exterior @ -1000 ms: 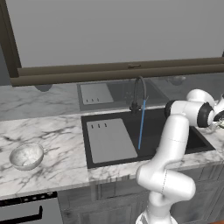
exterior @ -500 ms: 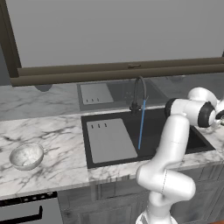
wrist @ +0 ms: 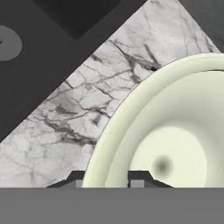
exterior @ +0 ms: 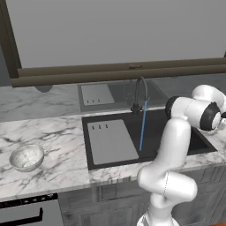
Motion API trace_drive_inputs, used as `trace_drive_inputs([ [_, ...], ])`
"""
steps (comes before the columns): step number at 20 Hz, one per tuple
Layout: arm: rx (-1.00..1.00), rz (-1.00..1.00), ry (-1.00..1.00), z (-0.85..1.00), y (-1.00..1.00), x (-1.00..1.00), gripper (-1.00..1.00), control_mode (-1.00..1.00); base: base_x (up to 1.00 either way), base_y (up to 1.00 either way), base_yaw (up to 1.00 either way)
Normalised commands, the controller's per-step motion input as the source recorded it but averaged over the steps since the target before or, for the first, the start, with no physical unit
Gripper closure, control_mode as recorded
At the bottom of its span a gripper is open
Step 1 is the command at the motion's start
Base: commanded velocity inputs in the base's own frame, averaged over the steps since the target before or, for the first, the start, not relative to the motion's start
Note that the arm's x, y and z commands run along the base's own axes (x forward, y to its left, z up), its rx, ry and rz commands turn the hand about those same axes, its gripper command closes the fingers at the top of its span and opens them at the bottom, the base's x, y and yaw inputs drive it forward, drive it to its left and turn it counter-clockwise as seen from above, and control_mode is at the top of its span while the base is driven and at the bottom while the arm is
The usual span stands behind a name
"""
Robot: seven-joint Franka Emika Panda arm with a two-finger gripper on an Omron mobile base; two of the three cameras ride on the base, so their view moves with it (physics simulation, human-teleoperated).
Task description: Rinse each bowl for a few seconds and place them down in the sink or on the counter.
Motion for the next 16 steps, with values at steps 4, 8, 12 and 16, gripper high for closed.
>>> trace_drive_inputs([
  [4, -0.05, 0.24, 0.00, 0.33, 0.37, -0.39, 1.00, -1.00, 0.00, 0.00, 0.00],
  [8, -0.06, 0.24, -0.01, 0.36, 0.33, -0.43, 1.00, -1.00, 0.00, 0.00, 0.00],
  [12, -0.04, 0.26, 0.00, 0.27, 0.29, -0.22, 1.00, -1.00, 0.00, 0.00, 0.00],
  [16, -0.04, 0.26, 0.02, 0.30, 0.12, -0.09, 1.00, -1.00, 0.00, 0.00, 0.00],
])
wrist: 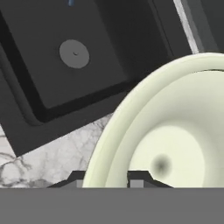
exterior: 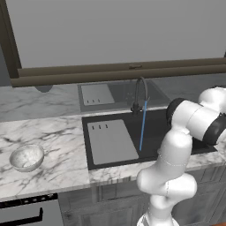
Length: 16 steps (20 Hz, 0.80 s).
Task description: Rinse each bowl for a few seconds and place them down in the sink or on the counter.
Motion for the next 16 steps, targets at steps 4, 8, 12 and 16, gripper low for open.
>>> trace_drive_inputs([
  [4, -0.04, 0.25, 0.08, 0.32, 0.08, 0.00, 1.00, -1.00, 0.00, 0.00, 0.00],
  [8, -0.02, 0.21, 0.17, 0.26, 0.18, 0.03, 1.00, -1.00, 0.00, 0.00, 0.00],
  [12, -0.02, 0.18, 0.15, 0.14, 0.22, 0.05, 1.00, -1.00, 0.00, 0.00, 0.00],
  [16, -0.02, 0.16, 0.09, 0.01, 0.29, 0.01, 1.00, -1.00, 0.00, 0.00, 0.00],
])
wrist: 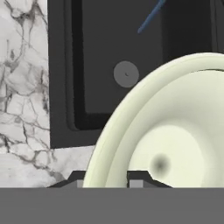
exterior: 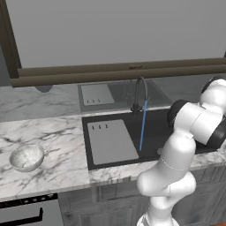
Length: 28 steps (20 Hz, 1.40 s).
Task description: Rinse each bowl for a few seconds and place them down in the sink or on the counter.
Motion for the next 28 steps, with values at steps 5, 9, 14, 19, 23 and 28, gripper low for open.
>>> trace_drive_inputs([
  [5, -0.01, 0.16, 0.03, 0.00, 0.33, -0.01, 1.00, -1.00, 0.00, 0.00, 0.00],
  [9, 0.00, 0.13, 0.00, -0.02, 0.35, -0.07, 1.00, -1.00, 0.00, 0.00, 0.00],
  [14, 0.00, 0.12, 0.00, -0.02, 0.40, 0.00, 1.00, -1.00, 0.00, 0.00, 0.00],
  [19, 0.00, 0.13, 0.00, 0.00, 0.24, 0.06, 1.00, -1.00, 0.00, 0.00, 0.00],
  [23, 0.00, 0.14, 0.00, 0.00, 0.24, 0.05, 1.00, -1.00, 0.00, 0.00, 0.00],
  [28, 0.00, 0.13, 0.00, 0.00, 0.26, 0.05, 1.00, -1.00, 0.00, 0.00, 0.00],
])
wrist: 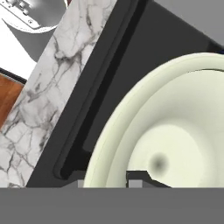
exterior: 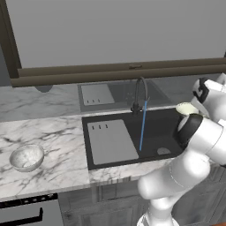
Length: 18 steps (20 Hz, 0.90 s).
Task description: Rinse each bowl for a few seconds and place them down in the sink or on the counter.
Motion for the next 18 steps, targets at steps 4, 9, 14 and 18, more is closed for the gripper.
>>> trace_drive_inputs([
  [4, 0.00, 0.12, 0.00, 0.00, 0.27, 0.22, 1.00, -1.00, 0.00, 0.00, 0.00],
  [9, 0.00, 0.11, 0.00, 0.00, 0.25, 0.28, 1.00, -1.00, 0.00, 0.00, 0.00],
  [14, 0.00, 0.11, 0.02, 0.00, 0.22, 0.31, 1.00, -1.00, 0.00, 0.00, 0.00],
  [18, 0.00, 0.11, 0.02, -0.01, 0.19, 0.29, 1.00, -1.00, 0.00, 0.00, 0.00],
])
